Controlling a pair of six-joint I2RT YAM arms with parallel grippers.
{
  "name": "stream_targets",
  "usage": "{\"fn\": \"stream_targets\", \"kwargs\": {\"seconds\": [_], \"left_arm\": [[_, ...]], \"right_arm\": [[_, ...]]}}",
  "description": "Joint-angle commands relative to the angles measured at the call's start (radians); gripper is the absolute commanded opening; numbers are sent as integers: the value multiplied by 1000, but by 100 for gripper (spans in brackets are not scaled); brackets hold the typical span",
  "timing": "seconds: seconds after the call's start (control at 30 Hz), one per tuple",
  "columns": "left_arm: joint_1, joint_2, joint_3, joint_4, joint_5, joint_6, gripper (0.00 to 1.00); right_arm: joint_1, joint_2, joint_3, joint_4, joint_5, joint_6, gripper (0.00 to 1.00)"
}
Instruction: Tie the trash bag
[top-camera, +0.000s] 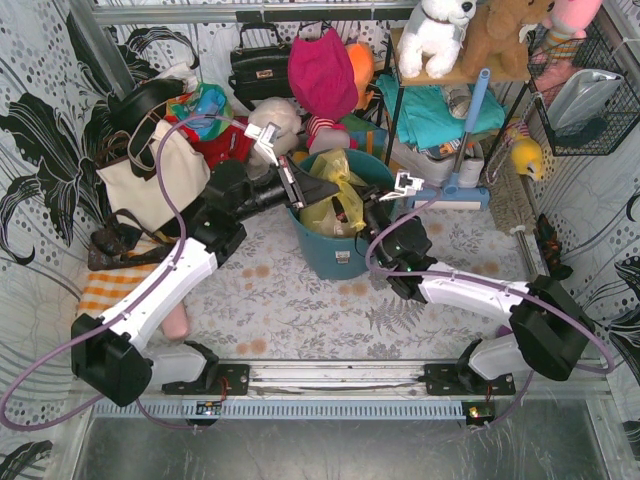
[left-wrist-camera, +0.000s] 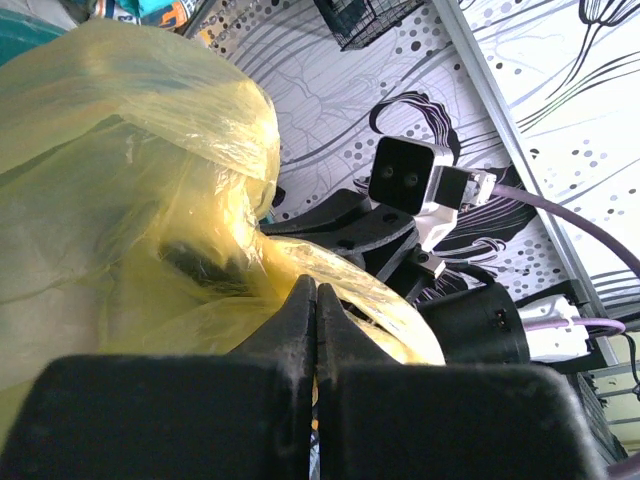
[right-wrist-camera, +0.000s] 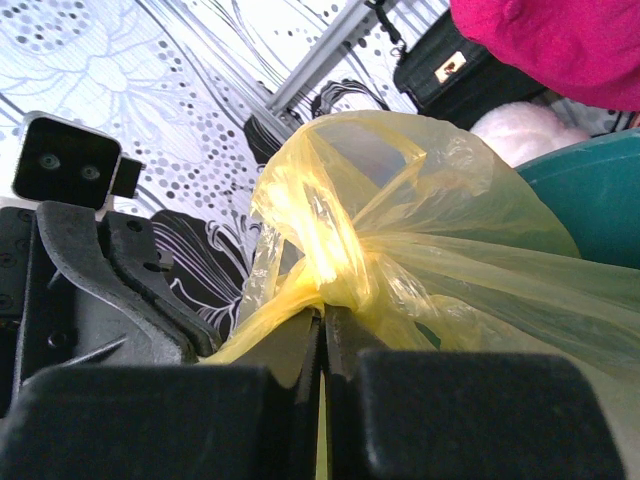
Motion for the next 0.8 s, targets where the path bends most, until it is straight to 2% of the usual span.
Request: {"fn": "stream_targets", "kwargs": {"seconds": [0.0,0.17,0.43,0.6,0.7,0.77], "left_arm": [[-15,-37,-32,79,30,-33,0],[-16,-56,-59,15,-23,-7,0],[-14,-64,-69,4,-57,-5,0],[-15,-63,-48,-13,-52,4,7],[-15,-71,-6,-93,-95,66,15],[-15,-73,37,-161,-128,121,25]], "right_arm": [[4,21,-34,250,-20,-13,0],[4,10,-64,336,-9,-36,0],[4,-41,-119,364,18,-69,0],[4,-58,-144,384,63,-85,0],[4,-54,-146,391,58,-83,0],[4,-50,-145,394,51,-79,0]]}}
